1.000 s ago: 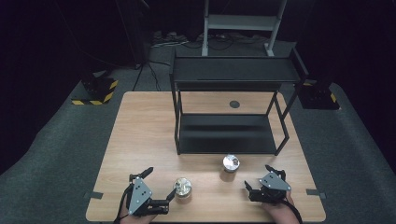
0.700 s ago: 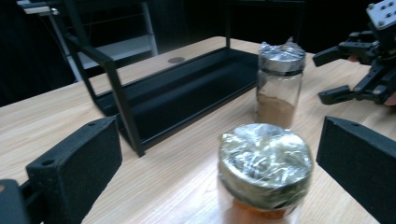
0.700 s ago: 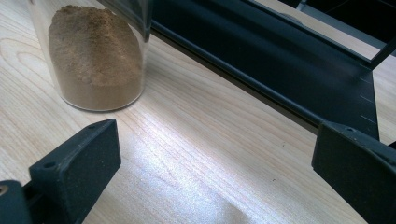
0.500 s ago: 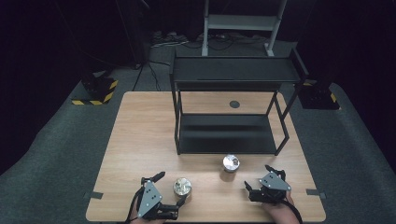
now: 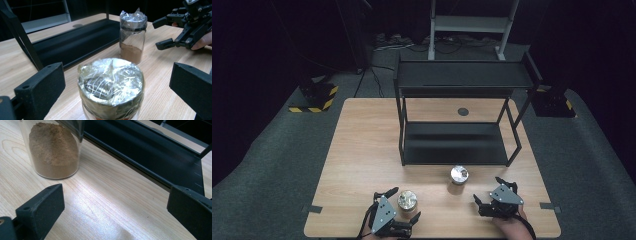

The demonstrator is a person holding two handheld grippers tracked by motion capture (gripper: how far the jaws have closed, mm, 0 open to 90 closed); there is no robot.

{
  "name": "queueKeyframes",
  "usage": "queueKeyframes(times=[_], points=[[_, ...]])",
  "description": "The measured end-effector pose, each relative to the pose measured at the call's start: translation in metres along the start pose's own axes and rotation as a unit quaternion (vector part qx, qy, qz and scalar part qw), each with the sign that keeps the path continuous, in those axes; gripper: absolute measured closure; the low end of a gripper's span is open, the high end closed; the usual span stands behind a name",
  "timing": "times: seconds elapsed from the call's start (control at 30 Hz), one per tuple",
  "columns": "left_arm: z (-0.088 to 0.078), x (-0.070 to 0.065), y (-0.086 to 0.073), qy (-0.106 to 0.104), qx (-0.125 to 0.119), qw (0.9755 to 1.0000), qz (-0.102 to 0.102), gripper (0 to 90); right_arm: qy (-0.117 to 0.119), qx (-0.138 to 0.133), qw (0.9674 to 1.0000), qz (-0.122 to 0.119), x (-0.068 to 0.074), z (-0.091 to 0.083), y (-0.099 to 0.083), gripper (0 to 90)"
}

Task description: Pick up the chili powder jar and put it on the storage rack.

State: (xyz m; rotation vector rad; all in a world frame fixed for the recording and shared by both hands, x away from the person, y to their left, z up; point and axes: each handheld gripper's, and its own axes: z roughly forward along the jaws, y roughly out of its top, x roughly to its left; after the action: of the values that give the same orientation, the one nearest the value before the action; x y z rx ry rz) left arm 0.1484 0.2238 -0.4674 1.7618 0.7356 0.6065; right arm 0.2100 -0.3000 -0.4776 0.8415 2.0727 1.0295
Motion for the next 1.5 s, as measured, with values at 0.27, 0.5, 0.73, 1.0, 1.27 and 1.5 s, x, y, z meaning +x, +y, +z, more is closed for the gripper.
queueKeyframes(times=[0.27, 0.5, 0.73, 1.0, 1.27, 1.5], points=[[0.004, 0.003, -0.009, 0.012, -0.005, 0.9996, -0.026, 13.0, 0.000, -0.001, 1.0000, -0.001, 0.000, 0.000, 0.000, 0.2], [0.004, 0.002, -0.010, 0.009, -0.001, 0.9999, -0.007, 25.6, 0.001, -0.001, 1.0000, -0.004, 0.000, 0.000, 0.000, 0.2], [0.003, 0.001, -0.010, 0.008, -0.002, 1.0000, -0.005, 33.9, 0.000, -0.002, 1.0000, -0.002, 0.000, 0.000, -0.001, 0.2], [0.002, 0.003, -0.010, 0.006, -0.004, 0.9999, -0.014, 34.5, 0.000, -0.001, 1.0000, -0.005, 0.000, 0.000, 0.000, 0.2], [-0.003, 0.000, -0.008, 0.015, -0.018, 0.9997, -0.011, 34.5, 0.001, -0.001, 1.0000, -0.004, 0.000, 0.000, 0.000, 0.2], [-0.009, 0.001, -0.001, 0.024, -0.028, 0.9993, -0.007, 34.5, 0.003, 0.000, 1.0000, -0.003, 0.000, 0.000, 0.000, 0.2]])
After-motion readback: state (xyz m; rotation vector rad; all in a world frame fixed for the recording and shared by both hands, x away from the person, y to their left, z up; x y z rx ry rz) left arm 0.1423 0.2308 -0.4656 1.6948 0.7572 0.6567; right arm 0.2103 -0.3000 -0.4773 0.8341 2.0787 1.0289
